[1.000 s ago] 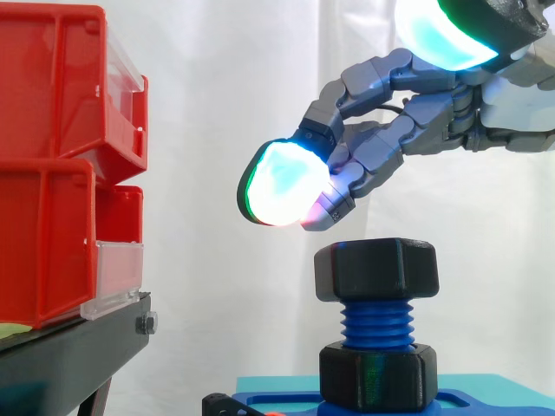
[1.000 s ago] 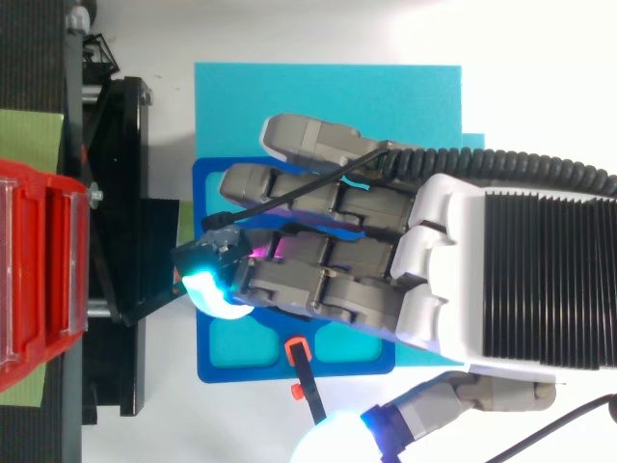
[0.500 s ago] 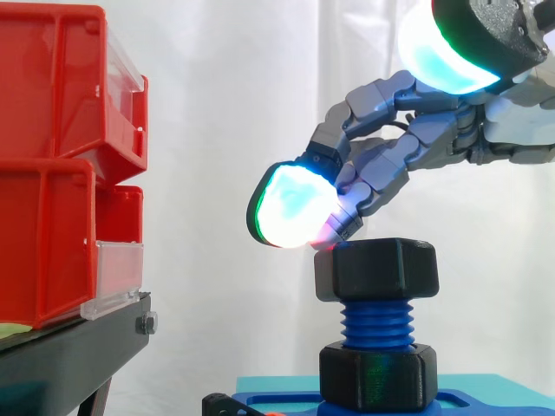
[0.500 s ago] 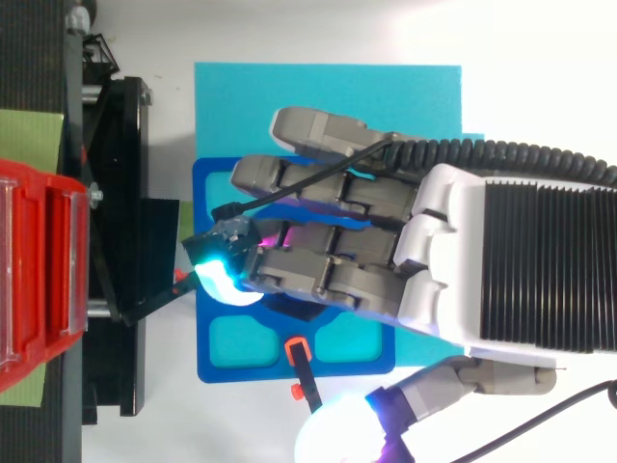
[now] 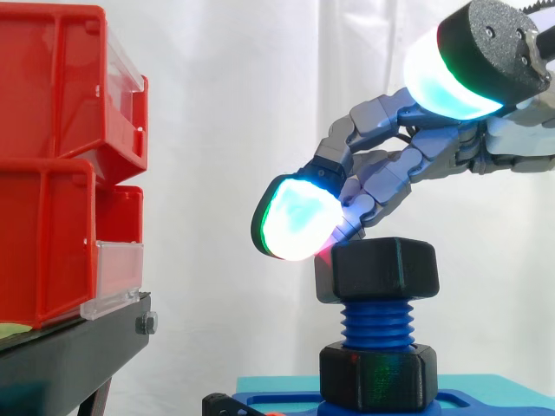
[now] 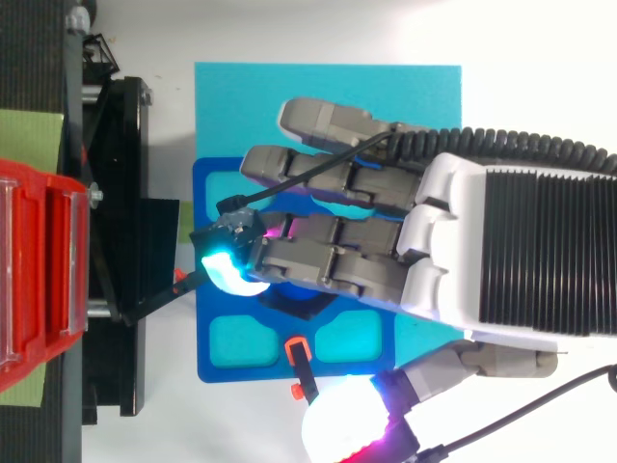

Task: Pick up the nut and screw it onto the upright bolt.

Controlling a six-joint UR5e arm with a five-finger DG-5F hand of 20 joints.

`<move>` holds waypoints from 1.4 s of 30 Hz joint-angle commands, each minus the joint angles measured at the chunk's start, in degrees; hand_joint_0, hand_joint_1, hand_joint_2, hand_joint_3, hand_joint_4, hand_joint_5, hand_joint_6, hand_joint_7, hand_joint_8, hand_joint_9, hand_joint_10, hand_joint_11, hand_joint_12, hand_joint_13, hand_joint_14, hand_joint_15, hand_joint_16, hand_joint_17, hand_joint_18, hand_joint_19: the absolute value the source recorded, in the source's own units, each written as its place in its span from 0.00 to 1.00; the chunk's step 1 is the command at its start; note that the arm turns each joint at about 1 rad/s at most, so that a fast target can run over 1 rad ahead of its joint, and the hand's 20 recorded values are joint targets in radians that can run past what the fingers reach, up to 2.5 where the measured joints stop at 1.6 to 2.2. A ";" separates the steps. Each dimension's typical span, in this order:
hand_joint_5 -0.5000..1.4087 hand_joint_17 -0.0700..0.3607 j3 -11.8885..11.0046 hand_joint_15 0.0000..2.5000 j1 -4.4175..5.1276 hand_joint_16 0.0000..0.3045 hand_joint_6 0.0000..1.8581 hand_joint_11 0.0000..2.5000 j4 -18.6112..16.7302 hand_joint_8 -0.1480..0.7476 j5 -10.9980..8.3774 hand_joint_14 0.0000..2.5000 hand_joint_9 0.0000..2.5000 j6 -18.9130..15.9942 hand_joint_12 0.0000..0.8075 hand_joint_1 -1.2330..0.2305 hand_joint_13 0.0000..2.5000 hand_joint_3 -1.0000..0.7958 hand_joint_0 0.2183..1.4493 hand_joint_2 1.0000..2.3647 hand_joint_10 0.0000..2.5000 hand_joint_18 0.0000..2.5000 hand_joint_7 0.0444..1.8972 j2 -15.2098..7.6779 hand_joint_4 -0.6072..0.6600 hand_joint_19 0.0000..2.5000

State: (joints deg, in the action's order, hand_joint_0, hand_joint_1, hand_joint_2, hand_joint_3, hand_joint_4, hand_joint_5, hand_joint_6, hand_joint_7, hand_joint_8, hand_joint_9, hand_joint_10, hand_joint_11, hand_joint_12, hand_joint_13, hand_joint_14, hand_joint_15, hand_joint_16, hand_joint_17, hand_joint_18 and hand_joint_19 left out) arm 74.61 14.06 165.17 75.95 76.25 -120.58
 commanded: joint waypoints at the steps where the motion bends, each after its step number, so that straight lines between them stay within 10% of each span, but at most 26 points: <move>1: 0.22 0.38 0.00 0.00 -0.35 0.14 0.27 0.00 0.59 0.43 0.34 0.00 0.17 0.21 0.44 0.80 0.08 0.28 0.23 0.00 0.00 0.00 0.49 -0.01 0.64 0.00; 20: 0.25 0.34 0.00 0.00 -2.89 0.11 0.27 0.00 1.03 0.46 2.80 0.00 0.24 1.88 0.40 0.76 0.14 0.28 0.25 0.00 0.00 0.00 0.78 -0.01 0.62 0.00; 42: 0.29 0.24 -0.08 0.00 -4.21 0.05 0.33 0.00 0.85 0.47 3.85 0.00 0.50 2.32 0.25 0.68 0.35 0.28 0.27 0.00 0.00 0.21 0.71 0.08 0.57 0.00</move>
State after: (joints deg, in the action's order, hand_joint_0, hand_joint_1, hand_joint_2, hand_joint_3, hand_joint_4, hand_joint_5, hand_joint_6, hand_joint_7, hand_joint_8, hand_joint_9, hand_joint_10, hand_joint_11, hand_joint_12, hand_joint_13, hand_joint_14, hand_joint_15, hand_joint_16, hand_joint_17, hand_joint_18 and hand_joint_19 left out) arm 74.58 9.87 166.09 79.79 78.62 -120.55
